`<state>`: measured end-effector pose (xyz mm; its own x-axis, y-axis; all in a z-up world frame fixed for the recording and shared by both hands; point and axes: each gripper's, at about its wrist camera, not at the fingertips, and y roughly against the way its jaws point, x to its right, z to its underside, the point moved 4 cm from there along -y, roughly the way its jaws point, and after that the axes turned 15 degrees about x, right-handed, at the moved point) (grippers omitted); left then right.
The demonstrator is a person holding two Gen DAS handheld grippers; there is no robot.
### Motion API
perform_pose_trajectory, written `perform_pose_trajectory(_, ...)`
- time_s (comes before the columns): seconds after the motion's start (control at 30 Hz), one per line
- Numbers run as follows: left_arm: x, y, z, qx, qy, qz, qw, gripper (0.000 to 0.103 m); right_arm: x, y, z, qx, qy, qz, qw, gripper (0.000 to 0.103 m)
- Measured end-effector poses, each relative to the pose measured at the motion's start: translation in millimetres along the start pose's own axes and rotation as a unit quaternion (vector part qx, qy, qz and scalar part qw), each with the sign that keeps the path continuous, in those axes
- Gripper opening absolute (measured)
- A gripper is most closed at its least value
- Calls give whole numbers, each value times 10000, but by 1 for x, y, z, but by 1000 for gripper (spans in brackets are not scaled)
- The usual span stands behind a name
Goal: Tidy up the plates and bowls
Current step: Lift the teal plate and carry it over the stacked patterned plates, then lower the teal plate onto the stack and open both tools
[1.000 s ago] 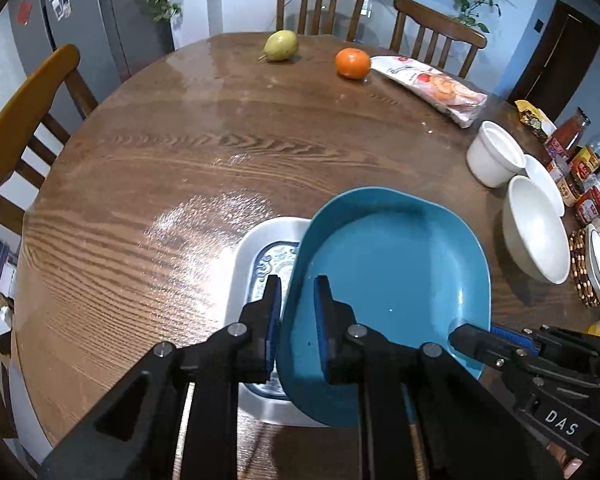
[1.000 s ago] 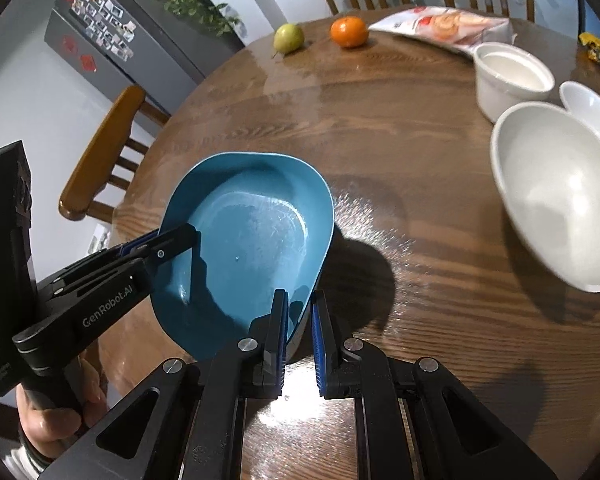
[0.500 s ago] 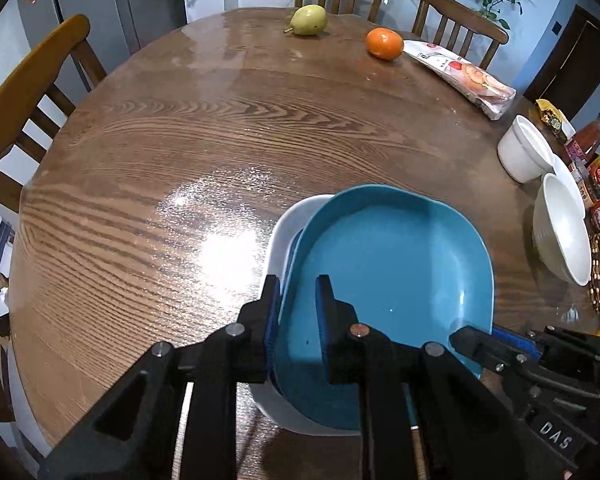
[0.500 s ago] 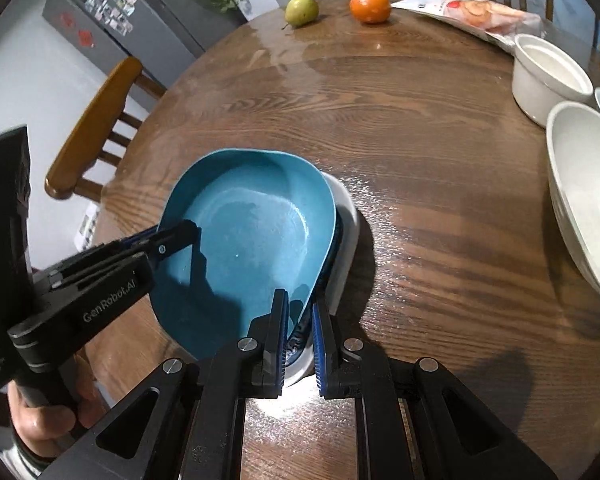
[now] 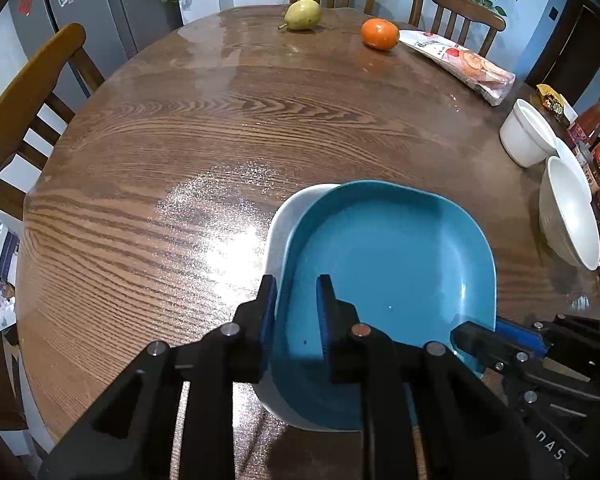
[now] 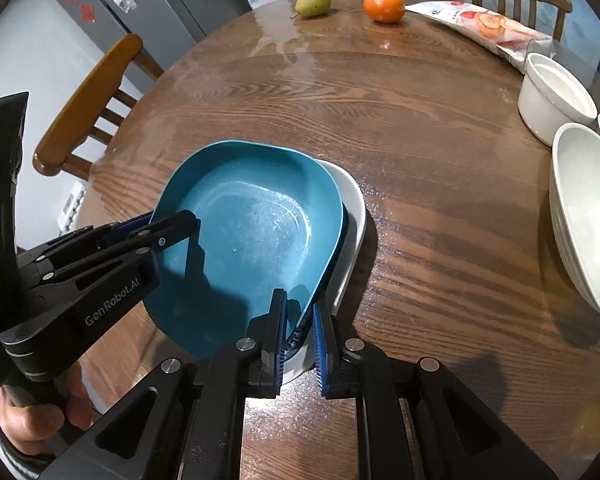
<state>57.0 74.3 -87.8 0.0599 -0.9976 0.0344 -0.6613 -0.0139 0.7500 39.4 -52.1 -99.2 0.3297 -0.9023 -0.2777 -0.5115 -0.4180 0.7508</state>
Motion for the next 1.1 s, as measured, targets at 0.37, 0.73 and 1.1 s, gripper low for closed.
perform_pose_trajectory(0.37, 0, 1, 1, 30, -5, -22, 10000, 20, -3, 2, -1, 107, 87, 105, 9998, 14)
perform_pose_trajectory(0.73, 3, 4, 2, 8, 3, -24, 10000, 28, -3, 7, -2, 228, 144, 149, 9995, 14)
perform_pose_trajectory(1.1, 3, 23, -5, 325, -70, -118, 9994, 54, 4, 21, -9, 481, 234, 427, 9977, 32)
